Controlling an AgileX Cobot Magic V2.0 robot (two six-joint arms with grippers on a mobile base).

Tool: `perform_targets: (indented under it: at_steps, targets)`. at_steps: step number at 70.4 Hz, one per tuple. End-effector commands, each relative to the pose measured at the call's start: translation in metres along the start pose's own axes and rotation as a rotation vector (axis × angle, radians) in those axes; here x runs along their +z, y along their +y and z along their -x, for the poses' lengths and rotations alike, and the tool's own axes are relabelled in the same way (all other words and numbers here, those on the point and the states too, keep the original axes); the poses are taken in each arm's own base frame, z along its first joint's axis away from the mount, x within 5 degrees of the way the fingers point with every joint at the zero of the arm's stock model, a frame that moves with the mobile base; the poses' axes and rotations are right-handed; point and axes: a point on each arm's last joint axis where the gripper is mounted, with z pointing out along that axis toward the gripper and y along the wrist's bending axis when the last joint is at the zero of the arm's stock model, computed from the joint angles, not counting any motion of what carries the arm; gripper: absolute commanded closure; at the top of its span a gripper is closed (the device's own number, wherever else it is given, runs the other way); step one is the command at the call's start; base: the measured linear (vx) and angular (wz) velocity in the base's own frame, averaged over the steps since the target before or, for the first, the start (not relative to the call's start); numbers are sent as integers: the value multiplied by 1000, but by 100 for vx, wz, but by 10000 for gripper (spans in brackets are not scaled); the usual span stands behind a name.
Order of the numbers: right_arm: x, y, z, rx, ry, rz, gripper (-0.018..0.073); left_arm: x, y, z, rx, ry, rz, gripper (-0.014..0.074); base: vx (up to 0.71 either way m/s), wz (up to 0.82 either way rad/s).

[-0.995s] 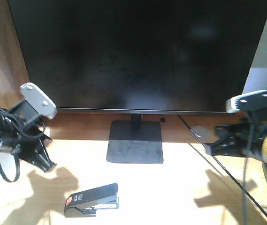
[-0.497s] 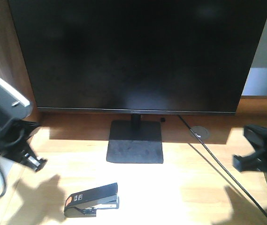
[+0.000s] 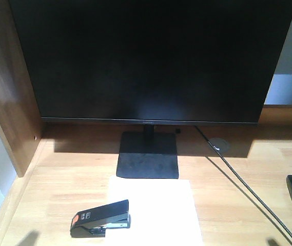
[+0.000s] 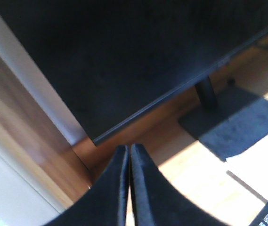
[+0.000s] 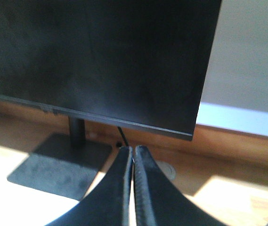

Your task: Grab stapler and paper to desk for stapling

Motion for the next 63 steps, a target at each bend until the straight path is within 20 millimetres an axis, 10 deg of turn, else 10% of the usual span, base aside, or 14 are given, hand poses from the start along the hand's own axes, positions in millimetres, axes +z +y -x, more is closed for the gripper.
perform_targets:
  at_steps: [1, 63]
  targets:
    - [-9, -1, 2, -12, -52, -17, 566, -14, 3, 9, -12, -120, 42, 603, 0, 0]
    - [-16, 0, -5, -23, -71, -19, 565, -32, 0, 1, -13, -142, 57, 603, 0, 0]
